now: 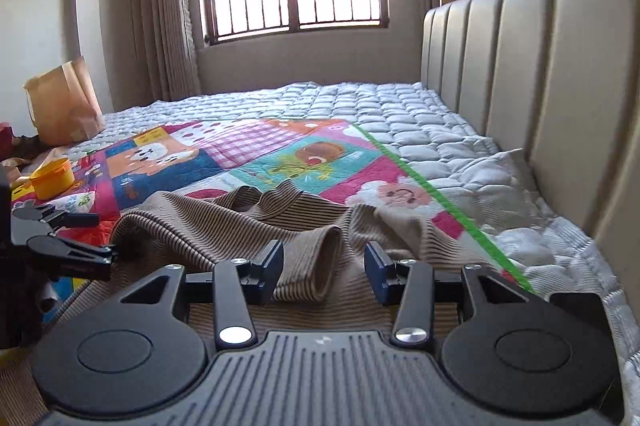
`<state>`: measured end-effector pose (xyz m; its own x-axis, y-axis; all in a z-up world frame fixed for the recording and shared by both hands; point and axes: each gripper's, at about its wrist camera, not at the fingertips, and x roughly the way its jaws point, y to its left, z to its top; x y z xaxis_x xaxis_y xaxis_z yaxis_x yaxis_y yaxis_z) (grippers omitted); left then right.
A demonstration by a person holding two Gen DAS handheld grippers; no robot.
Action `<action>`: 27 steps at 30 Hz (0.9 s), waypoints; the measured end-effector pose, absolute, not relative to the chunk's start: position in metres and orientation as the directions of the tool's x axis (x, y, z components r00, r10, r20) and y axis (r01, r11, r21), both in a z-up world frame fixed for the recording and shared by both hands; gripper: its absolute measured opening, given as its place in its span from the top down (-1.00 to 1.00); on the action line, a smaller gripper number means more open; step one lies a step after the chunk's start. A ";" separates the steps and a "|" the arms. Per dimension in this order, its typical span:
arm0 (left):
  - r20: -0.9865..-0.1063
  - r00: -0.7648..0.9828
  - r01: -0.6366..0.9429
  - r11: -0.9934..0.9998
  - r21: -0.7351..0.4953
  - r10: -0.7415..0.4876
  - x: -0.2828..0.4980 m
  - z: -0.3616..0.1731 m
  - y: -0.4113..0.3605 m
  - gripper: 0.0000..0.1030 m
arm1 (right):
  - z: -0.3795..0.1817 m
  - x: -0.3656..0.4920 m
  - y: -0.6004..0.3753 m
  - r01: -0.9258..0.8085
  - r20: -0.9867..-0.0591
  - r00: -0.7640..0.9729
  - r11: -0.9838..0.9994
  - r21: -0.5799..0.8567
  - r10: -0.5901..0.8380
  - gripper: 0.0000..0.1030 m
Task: Fold clothes
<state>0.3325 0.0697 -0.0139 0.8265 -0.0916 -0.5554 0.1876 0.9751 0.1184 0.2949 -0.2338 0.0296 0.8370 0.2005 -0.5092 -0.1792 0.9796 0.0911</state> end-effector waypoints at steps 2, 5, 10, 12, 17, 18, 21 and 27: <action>-0.564 0.821 0.172 0.980 0.095 -0.090 0.335 -0.018 0.078 -0.90 | 0.014 0.322 -0.221 -0.172 -0.571 0.798 0.981 0.085 0.190 0.11; -0.570 0.817 0.157 0.985 0.075 -0.087 0.335 -0.019 0.087 -0.90 | -0.010 0.352 -0.205 -0.184 -0.639 0.744 0.979 0.084 0.195 0.27; -0.573 0.818 0.132 0.987 0.097 -0.053 0.330 -0.019 0.108 -0.92 | 0.011 0.361 -0.176 -0.296 -0.545 0.806 0.955 -0.031 0.232 0.85; -0.572 0.819 0.119 0.989 0.087 -0.048 0.325 -0.019 0.116 -0.92 | 0.022 0.372 -0.183 -0.267 -0.521 0.830 0.962 -0.056 0.200 0.90; -0.547 0.833 0.147 0.987 0.065 -0.088 0.304 -0.009 0.121 -0.90 | -0.008 0.400 -0.220 -0.168 -0.610 0.788 0.983 -0.075 0.088 0.93; -0.538 0.835 0.167 0.985 0.047 -0.116 0.299 -0.005 0.121 -0.90 | -0.017 0.399 -0.225 -0.164 -0.626 0.776 0.983 -0.083 0.077 0.93; -0.503 0.831 0.246 0.968 -0.048 -0.236 0.281 0.010 0.118 -0.94 | -0.015 0.372 -0.242 -0.183 -0.601 0.792 0.980 -0.072 0.104 0.89; -0.412 0.738 0.384 0.834 -0.397 -0.535 0.261 0.001 0.096 -1.00 | 0.036 0.269 -0.260 -0.286 -0.493 0.862 0.918 -0.274 0.121 -0.07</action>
